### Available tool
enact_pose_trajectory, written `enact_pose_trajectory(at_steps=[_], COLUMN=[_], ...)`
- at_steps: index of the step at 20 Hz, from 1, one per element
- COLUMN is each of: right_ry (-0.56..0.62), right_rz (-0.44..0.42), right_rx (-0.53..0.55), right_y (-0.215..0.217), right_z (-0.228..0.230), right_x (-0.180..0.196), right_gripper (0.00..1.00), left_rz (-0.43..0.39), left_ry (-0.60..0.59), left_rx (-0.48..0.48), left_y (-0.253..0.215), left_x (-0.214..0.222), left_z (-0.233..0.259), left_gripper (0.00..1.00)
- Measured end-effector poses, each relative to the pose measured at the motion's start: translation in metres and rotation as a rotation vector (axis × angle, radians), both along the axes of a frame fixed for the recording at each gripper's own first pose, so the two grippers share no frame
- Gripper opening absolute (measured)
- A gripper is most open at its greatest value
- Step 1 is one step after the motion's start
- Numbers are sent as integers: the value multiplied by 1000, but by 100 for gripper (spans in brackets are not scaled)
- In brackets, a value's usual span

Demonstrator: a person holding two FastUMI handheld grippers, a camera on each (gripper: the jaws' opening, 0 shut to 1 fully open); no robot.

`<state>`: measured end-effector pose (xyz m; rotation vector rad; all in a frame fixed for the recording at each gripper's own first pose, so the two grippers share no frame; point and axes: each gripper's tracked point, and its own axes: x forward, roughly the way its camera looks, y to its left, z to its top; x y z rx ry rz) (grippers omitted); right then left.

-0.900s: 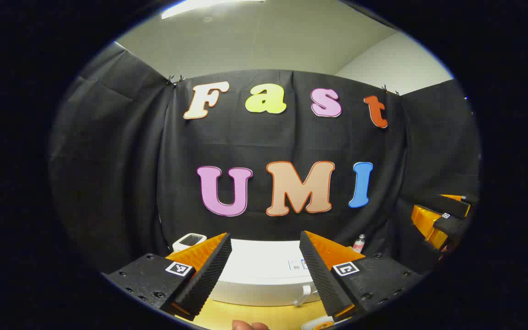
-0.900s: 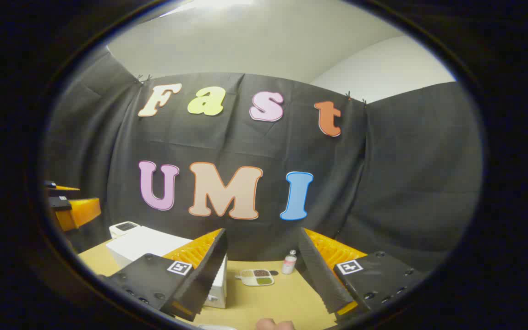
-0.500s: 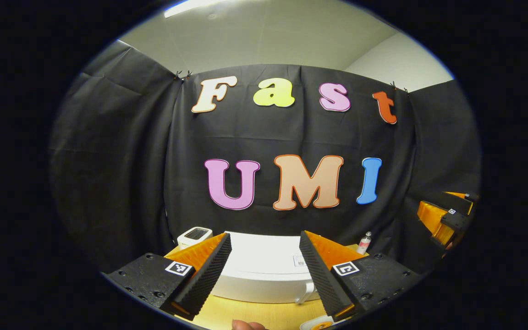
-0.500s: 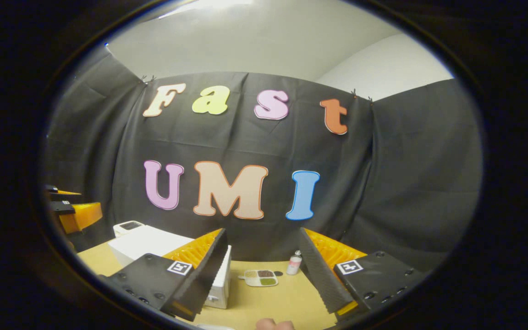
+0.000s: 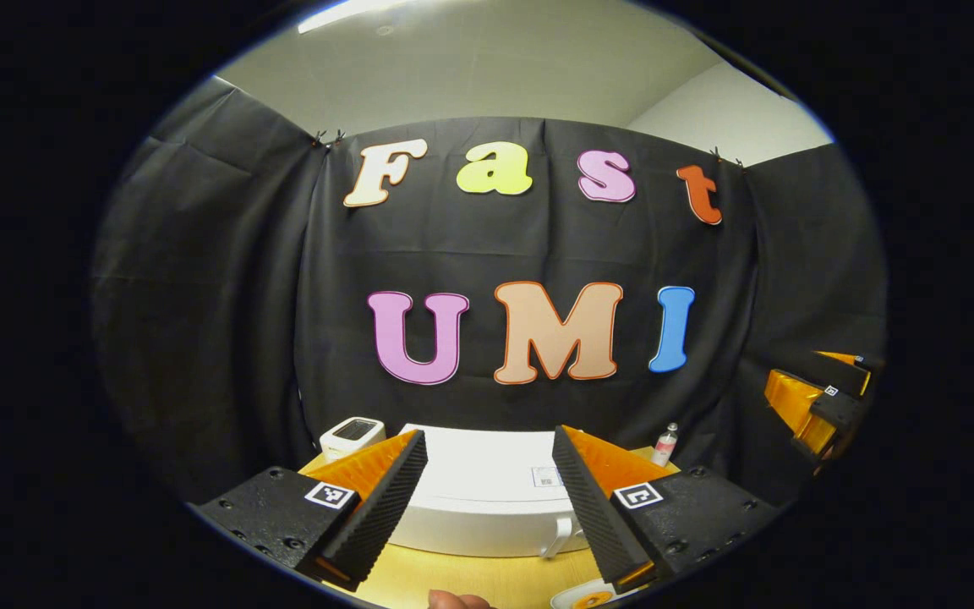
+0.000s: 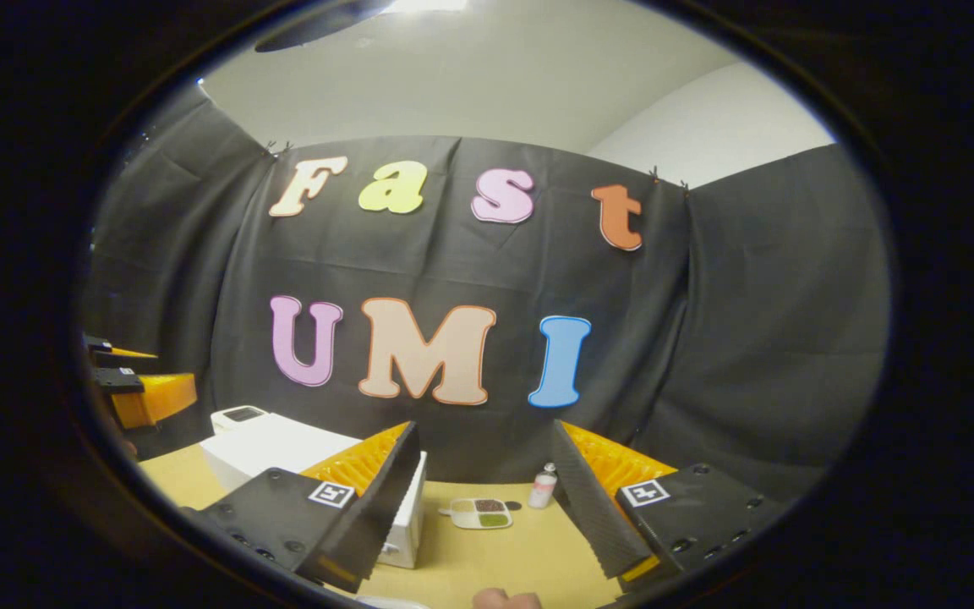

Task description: Open the microwave oven with the left hand, put the food in, and close the microwave oven.

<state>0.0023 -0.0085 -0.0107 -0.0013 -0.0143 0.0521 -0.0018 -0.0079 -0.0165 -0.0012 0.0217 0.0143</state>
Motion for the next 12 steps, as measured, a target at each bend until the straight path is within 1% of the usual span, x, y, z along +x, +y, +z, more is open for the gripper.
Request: enact_pose_trajectory(at_steps=[1,2,3,4,5,6,7,12], right_ry=[0,-3,-8,-13,-15,-17,-21,-57], right_rz=[-1,-2,-4,-2,0,1,3,10], right_rx=[3,3,1,0,1,1,1,3], right_y=[-2,-3,-4,-4,-3,-2,-2,-5], right_z=[0,1,2,4,4,5,6,16], right_x=[-1,-1,-2,-3,-5,-6,-7,-16], right_gripper=[98,97,96,96,96,96,96,96], left_rz=[-3,-7,-9,-11,-11,-11,-12,-29], left_ry=[-1,-6,-5,-9,-11,-9,-11,17], left_rx=[1,0,5,9,11,14,14,35], left_y=[-1,-3,-5,-5,-6,-7,-8,-19], left_x=[0,-1,-1,-1,-2,-3,-4,-3], left_z=[1,2,2,1,-1,-5,-9,-49], left_gripper=[96,93,93,96,93,95,95,96])
